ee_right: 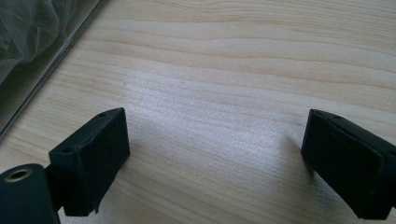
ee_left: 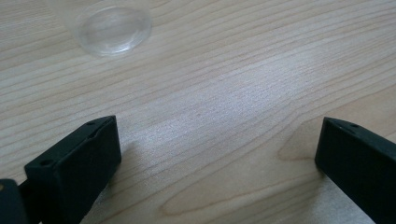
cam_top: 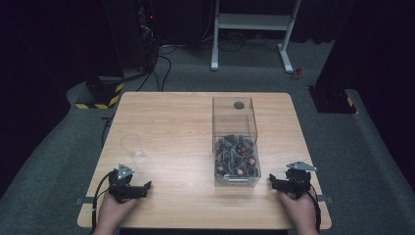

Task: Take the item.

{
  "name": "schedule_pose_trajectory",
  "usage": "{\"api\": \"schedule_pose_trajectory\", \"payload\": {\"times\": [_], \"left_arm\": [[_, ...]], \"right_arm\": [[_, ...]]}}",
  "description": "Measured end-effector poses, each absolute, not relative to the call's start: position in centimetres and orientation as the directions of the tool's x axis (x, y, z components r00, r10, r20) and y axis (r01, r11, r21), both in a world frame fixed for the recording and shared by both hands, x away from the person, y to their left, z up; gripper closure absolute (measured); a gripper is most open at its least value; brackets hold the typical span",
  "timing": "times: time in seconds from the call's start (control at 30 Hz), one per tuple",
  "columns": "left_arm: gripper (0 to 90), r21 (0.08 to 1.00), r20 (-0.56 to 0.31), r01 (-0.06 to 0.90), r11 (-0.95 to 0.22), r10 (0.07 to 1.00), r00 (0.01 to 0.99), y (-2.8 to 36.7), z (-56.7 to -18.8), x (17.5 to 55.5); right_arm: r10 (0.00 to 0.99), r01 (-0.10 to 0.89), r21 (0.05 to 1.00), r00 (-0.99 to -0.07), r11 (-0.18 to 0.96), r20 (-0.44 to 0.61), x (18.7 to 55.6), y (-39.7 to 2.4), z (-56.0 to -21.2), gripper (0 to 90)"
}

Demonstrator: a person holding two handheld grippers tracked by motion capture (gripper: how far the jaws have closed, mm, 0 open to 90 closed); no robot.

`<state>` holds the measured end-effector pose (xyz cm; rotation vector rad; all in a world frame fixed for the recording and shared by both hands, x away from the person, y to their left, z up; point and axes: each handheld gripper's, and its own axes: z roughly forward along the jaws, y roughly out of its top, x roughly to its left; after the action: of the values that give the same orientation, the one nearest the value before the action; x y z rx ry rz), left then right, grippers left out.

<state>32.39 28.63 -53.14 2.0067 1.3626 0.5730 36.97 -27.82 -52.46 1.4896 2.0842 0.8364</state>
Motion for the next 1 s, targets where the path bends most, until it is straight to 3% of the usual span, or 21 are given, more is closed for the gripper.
{"api": "schedule_pose_trajectory", "payload": {"times": [1.0], "left_arm": [[4.0,0.711,0.003,0.656,-0.253,0.934,0.357,28.72,-53.0,32.31]], "right_arm": [[0.951,0.682,0.696,-0.31,0.226,-0.005,37.26,-27.66,-52.48,7.8]]}}
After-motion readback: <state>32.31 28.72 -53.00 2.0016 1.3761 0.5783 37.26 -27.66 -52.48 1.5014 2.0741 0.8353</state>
